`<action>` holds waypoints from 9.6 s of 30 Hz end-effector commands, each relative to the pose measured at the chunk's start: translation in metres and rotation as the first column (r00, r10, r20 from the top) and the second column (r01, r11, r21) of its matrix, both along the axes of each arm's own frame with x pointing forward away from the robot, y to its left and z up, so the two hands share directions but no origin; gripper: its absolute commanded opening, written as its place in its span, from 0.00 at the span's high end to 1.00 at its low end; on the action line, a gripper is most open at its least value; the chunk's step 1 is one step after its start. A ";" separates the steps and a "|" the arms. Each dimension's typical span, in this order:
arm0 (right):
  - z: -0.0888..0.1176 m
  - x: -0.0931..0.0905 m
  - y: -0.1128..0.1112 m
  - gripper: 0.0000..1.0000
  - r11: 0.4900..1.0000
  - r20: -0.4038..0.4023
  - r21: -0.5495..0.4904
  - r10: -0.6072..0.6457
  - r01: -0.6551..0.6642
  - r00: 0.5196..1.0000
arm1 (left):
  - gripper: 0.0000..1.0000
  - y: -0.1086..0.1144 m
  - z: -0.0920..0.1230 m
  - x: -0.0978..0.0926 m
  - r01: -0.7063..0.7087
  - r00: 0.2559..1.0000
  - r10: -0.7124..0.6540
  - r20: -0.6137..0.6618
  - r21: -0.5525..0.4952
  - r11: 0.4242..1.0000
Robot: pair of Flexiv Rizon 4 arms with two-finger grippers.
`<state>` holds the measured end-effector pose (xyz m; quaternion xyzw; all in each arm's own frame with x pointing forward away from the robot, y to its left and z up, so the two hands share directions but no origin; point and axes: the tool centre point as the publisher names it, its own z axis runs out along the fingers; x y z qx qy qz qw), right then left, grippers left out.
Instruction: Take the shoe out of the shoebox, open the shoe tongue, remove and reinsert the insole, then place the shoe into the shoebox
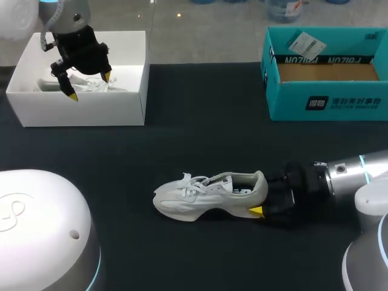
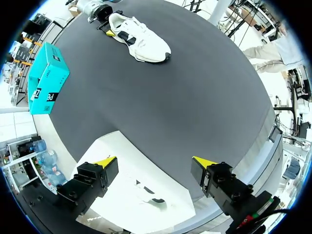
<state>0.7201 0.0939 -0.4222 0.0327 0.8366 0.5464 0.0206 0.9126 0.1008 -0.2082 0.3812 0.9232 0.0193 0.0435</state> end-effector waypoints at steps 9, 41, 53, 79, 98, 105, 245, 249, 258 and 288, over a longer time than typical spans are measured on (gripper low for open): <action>0.001 0.000 0.000 1.00 1.000 0.000 -0.002 -0.002 0.002 1.000 | 0.00 -0.026 0.004 -0.026 -0.421 0.905 0.418 -0.083 -0.025 0.907; 0.001 0.000 0.000 1.00 1.000 0.000 -0.002 -0.002 0.002 1.000 | 0.00 -0.077 -0.019 -0.059 -0.987 0.090 0.959 -0.270 0.103 0.121; 0.001 0.000 0.000 1.00 1.000 0.000 -0.002 -0.002 0.002 1.000 | 0.00 -0.092 -0.018 -0.080 -0.997 0.000 0.972 -0.234 0.073 0.018; 0.001 0.000 0.000 1.00 1.000 0.000 -0.002 -0.002 0.002 1.000 | 0.00 -0.197 -0.060 -0.156 -0.879 -0.477 0.868 -0.142 0.103 -0.466; 0.001 0.000 0.000 1.00 1.000 0.000 -0.002 -0.002 0.002 1.000 | 0.00 -0.279 -0.106 -0.205 -0.900 -0.434 0.890 -0.137 0.094 -0.425; 0.001 0.000 0.000 1.00 1.000 0.000 -0.002 -0.002 0.002 1.000 | 0.00 -0.302 -0.111 -0.205 -0.905 -0.425 0.893 -0.147 0.074 -0.419; 0.001 0.000 0.000 1.00 1.000 0.000 -0.002 -0.002 0.002 1.000 | 0.00 -0.228 -0.051 -0.210 -0.585 0.770 0.594 -0.232 0.113 0.803; 0.001 0.000 0.000 1.00 1.000 0.000 -0.002 -0.002 0.002 1.000 | 0.00 -0.228 -0.043 -0.214 -0.518 0.830 0.521 -0.200 0.070 0.852; 0.001 0.000 0.000 1.00 1.000 0.000 -0.002 -0.002 0.002 1.000 | 0.00 -0.223 -0.045 -0.215 -0.549 0.811 0.538 -0.230 0.017 0.836; 0.001 0.000 0.000 1.00 1.000 0.000 -0.002 -0.002 0.002 1.000 | 1.00 -0.284 -0.053 -0.210 -0.597 0.772 0.578 -0.266 0.010 0.802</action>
